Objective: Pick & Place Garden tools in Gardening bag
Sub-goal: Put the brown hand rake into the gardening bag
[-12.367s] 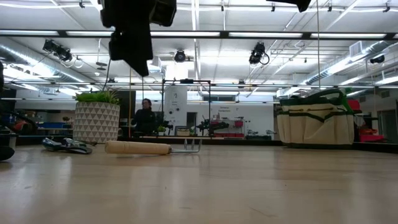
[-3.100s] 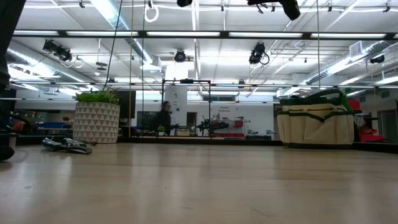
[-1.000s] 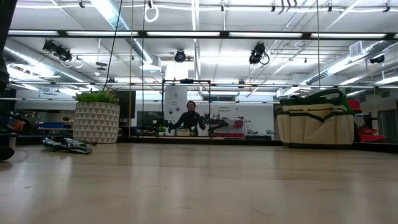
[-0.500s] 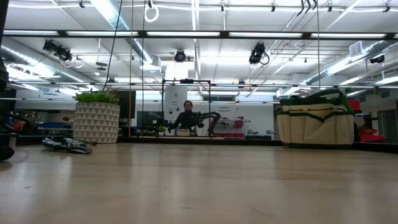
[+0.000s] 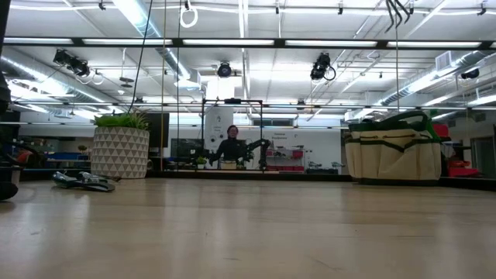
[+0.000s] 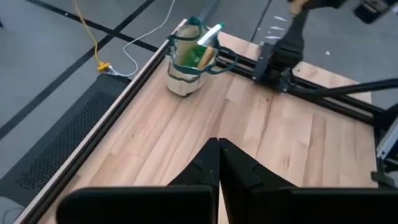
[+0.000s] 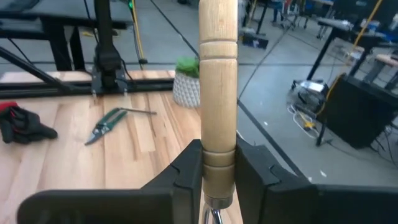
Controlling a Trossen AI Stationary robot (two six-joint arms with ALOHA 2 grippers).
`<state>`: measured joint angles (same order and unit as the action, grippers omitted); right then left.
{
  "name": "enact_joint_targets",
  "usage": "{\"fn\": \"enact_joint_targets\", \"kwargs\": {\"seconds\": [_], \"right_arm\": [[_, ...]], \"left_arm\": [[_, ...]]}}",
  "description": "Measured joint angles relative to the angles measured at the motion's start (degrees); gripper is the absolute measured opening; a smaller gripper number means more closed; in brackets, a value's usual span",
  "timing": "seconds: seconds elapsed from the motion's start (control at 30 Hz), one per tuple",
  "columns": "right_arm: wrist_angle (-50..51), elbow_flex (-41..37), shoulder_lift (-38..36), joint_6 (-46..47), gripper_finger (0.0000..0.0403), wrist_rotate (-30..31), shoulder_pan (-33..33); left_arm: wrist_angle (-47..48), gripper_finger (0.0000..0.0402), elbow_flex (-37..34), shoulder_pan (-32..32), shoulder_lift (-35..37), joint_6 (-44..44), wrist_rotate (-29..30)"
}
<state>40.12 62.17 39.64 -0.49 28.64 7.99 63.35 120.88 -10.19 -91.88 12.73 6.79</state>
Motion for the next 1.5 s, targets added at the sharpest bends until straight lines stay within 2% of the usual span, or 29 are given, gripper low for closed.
{"fn": "enact_joint_targets", "kwargs": {"seconds": [0.23, 0.37, 0.63, 0.83, 1.03, 1.13, 1.33, 1.4, 1.5], "right_arm": [[4.7, -0.1, -1.5, 2.0, 0.0068, 0.6, 0.0], [4.1, -2.4, -3.0, 2.2, 0.0068, 1.9, 0.0], [-3.3, -11.6, -7.9, 2.1, 0.0068, 2.0, 0.0], [-7.8, -19.2, -10.5, 4.2, 0.0068, 2.4, 0.0], [-11.8, -24.9, -10.9, 4.6, 0.0068, 3.9, -0.5], [-13.1, -26.1, -10.9, 5.6, 0.0068, 6.0, -1.7], [-17.7, -26.4, -11.0, -0.6, 0.0068, 13.7, -7.4], [-18.6, -26.4, -10.9, -1.5, 0.0066, 13.5, -10.0], [-19.9, -26.4, -10.9, -1.7, 0.0059, 9.8, -14.3]], "left_arm": [[-2.9, 0.0003, -4.2, 3.7, 0.0, -1.6, 1.0], [-7.2, 0.0003, -8.2, 5.7, 0.0, -1.6, 0.9], [-18.1, 0.0002, -16.2, 8.3, 1.4, -1.2, 1.0], [-30.2, 0.0001, -23.3, 10.0, 2.3, -1.4, 0.9], [-34.8, 0.0001, -26.0, 11.6, 2.8, -1.2, 0.9], [-38.4, 0.0001, -25.9, 13.1, 2.8, -4.4, 0.5], [-40.1, 0.0001, -25.9, 14.4, 2.8, -6.2, 0.9], [-39.9, 0.0002, -25.9, 14.3, 2.8, -6.2, 0.9], [-40.1, 0.0002, -25.9, 14.4, 2.8, -6.0, 0.9]]}}
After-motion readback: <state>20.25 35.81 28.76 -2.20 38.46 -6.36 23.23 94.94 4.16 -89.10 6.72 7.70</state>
